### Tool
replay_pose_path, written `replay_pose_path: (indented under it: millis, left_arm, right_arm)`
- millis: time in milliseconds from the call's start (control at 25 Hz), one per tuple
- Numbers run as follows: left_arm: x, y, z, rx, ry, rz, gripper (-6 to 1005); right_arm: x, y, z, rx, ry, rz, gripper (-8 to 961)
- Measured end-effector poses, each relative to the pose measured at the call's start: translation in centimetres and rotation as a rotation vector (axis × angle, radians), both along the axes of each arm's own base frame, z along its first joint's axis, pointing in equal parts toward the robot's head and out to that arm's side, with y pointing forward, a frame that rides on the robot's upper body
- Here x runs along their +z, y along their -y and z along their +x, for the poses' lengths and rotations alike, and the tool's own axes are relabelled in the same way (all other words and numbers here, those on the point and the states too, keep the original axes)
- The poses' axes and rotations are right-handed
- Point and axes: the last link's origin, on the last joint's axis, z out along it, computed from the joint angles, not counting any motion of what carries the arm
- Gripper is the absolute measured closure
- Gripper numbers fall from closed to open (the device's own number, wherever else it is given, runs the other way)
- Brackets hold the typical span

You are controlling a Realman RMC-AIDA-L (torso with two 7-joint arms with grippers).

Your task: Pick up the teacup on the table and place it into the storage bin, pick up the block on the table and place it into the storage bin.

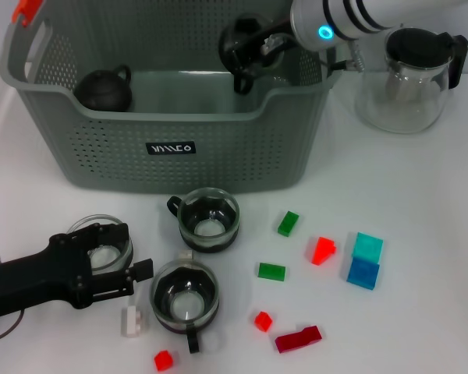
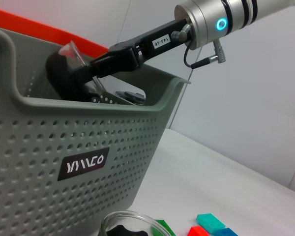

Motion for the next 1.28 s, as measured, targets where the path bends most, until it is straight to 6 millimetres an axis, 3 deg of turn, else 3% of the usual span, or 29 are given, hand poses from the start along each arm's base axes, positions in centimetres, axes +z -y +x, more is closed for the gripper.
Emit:
replay_pose_path:
  millis: [200,360,480,600,760,880,1080,1200,1280]
  left_arm:
    - [0.0,0.0,0.0,-0.002,0.0,0.0,127]
    - [0.1,-0.2,0.2,0.0,0.012,-0.004,127]
    - [0.2,-0.6,0.4,0.003,0.02,-0.009,127]
    - [0.3,-1.0,0.7,0.002,0.025,-0.019,127]
    - [0.4,-1.3,0.9,0.003,0.026,-0.029,127]
    - [0.4,-1.4,0.9,0.001,0.025,-0.028,127]
    - [0.5,-1.4,0.8,0.002,0.016,-0.021,127]
    - [0.8,-1.5,0.7,0.003,0.012,-0.021,127]
    - [0.8,-1.4,0.6,0.004,0.009,-0.024,127]
  right_arm:
    - [0.1,0.1,0.2,-0.008,0.013,-0.009,767]
    - [0.4,0.1,0.1,-0.004,0.003,-0.012,678]
    - [2.0,-0.2,-0.3,0.019,-0.059,0.018,610]
    - [5.6,0.5,-0.4,0.087,-0.232,0.065,543]
    - [10.8,3.8,1.0,0.272,-0.494,0.072,374]
    - [13.3,7.7,4.6,0.461,-0.608,0.075,265]
    - [15.1,14.0,11.7,0.596,-0.606,0.082,207]
    - [14.9,16.9,13.5,0.621,-0.538,-0.056,210]
    - [14.5,18.1,13.6,0.626,-0.483,-0.16,212]
